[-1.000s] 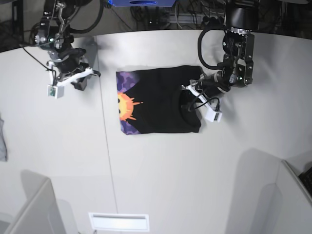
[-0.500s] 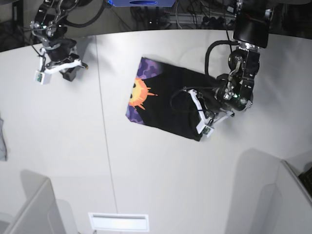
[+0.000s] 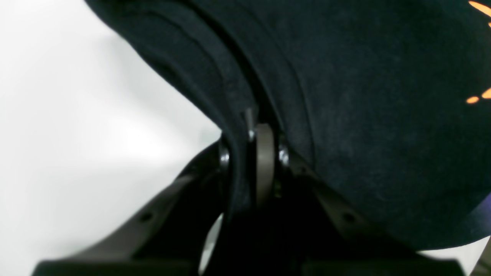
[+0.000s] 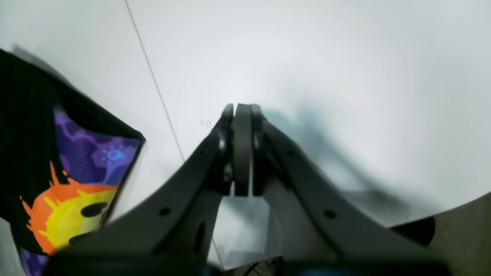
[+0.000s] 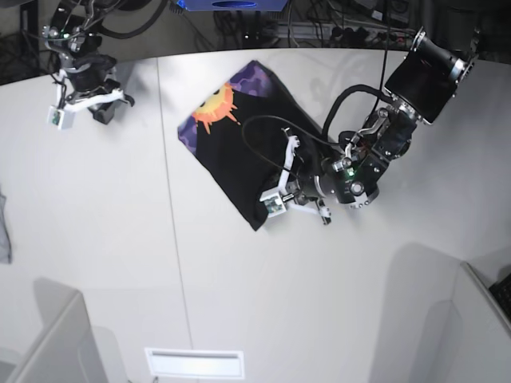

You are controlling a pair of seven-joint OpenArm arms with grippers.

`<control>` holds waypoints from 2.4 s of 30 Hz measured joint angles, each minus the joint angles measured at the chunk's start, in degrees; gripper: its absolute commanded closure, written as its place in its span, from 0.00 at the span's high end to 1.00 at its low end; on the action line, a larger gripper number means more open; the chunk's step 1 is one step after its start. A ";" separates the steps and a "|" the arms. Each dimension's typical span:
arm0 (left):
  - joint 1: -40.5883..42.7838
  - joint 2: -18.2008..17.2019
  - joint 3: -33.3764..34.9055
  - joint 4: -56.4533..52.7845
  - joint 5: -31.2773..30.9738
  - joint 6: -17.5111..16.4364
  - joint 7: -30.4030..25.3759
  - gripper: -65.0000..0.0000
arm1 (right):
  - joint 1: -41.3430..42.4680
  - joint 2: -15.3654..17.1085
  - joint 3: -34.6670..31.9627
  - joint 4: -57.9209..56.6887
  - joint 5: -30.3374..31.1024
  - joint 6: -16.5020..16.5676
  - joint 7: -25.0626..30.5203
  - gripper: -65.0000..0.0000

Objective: Fold the T-shirt properly
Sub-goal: 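Drag and rotate the bundle with the left gripper to square it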

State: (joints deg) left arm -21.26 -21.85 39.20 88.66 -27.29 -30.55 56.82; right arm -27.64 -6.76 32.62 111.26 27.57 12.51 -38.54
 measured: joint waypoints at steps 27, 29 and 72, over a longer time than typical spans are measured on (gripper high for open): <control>-8.66 1.51 12.96 -13.81 20.79 -9.38 -26.49 0.00 | 0.13 -0.02 0.00 -0.13 0.00 0.00 0.02 0.00; -10.78 1.49 17.03 -14.56 20.79 -9.31 -29.05 0.00 | 0.24 -0.04 0.00 -0.17 0.00 0.00 0.02 0.00; -20.52 8.04 10.58 -13.94 19.82 -9.90 -25.00 0.66 | 0.96 -0.37 -1.75 -1.90 0.04 0.00 -0.04 0.00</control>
State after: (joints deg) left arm -41.78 -13.80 49.78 74.72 -7.46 -40.45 31.81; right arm -26.68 -7.14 30.87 109.36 27.62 12.51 -38.59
